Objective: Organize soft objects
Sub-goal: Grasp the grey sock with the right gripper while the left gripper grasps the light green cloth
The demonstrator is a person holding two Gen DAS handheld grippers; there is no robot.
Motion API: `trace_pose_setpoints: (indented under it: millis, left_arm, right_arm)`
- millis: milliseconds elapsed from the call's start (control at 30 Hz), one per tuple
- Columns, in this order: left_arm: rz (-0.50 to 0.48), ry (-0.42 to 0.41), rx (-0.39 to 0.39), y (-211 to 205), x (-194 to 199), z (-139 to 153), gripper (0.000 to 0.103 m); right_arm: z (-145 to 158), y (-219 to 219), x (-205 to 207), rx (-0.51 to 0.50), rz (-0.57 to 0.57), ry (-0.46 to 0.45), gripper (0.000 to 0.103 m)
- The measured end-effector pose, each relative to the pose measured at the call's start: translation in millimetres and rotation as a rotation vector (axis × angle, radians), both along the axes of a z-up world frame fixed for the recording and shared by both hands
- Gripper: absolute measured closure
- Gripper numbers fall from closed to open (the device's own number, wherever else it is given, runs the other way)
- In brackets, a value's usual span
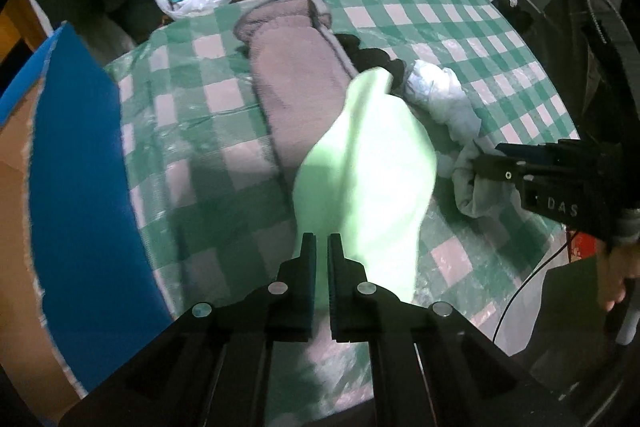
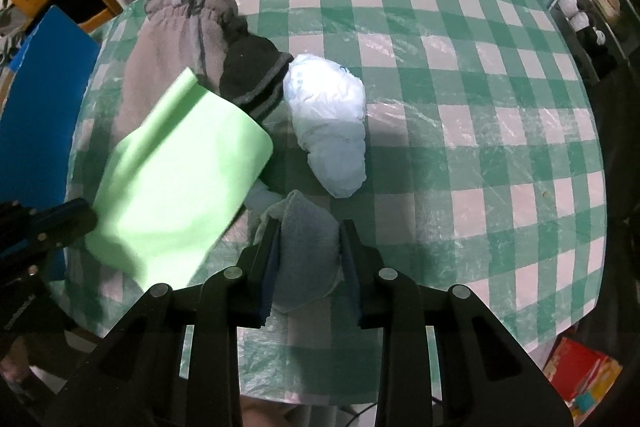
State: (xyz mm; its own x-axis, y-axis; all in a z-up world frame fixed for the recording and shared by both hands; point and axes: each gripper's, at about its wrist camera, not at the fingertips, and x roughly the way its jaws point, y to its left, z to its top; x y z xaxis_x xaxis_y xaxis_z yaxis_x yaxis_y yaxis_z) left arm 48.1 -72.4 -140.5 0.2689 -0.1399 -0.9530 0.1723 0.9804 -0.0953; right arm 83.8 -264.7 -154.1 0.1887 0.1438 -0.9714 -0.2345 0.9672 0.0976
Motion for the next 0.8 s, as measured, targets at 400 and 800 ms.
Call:
trace_pose_setpoints:
  millis: [400, 800]
  left_arm:
    - [0.060, 0.008, -0.030, 12.3, -3.8, 3.2, 0.061]
    - [0.028, 0.029, 0.005, -12.7, 10.6, -16.6, 0.039]
  right_arm:
    - [6.9, 16.3, -2.5, -0.031, 0.018, -0.017, 0.075]
    - [2.2, 1.4, -2.3, 0.000, -0.017, -0.005, 0.069]
